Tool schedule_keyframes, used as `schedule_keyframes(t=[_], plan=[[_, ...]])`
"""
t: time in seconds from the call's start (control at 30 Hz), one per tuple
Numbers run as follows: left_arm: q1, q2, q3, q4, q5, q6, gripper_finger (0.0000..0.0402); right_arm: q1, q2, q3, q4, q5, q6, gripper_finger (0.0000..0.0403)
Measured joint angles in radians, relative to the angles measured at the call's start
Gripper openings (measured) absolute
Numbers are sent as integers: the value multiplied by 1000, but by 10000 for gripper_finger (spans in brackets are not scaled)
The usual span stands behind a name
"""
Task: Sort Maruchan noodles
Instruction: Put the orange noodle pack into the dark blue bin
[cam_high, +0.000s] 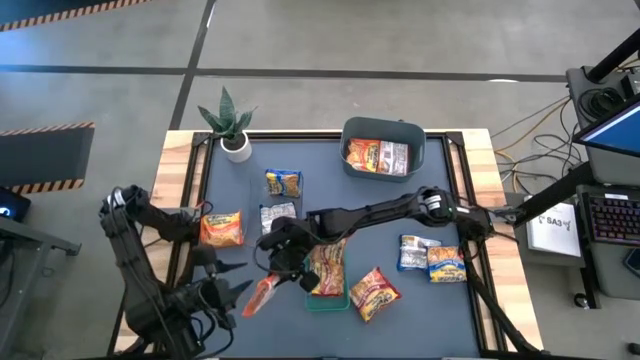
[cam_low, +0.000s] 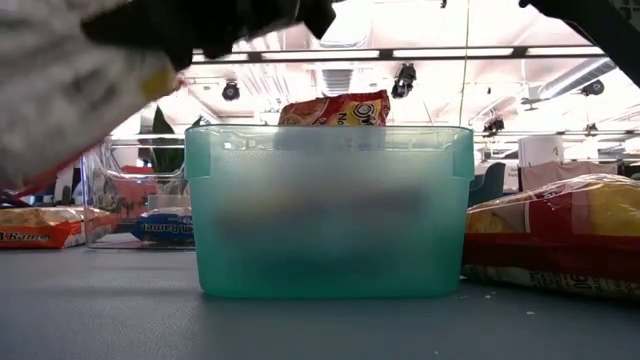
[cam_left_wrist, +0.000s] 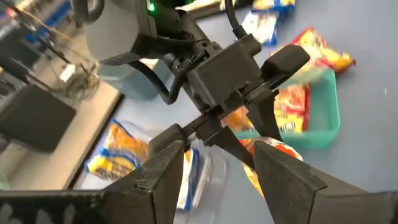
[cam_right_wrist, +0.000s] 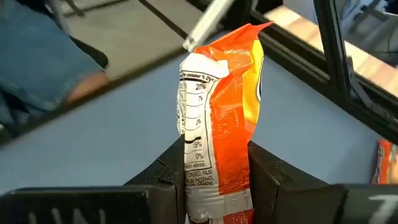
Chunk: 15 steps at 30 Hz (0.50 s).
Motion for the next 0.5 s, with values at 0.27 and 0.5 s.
schedule_keyframes(t=[0.27, 0.5], plan=[[1, 0, 0, 0, -48, 3, 178, -11, -132, 0, -130, -20, -26, 98], [2, 0, -2, 1, -55, -1, 178, -62, -295, 0, -306, -17, -18, 98]])
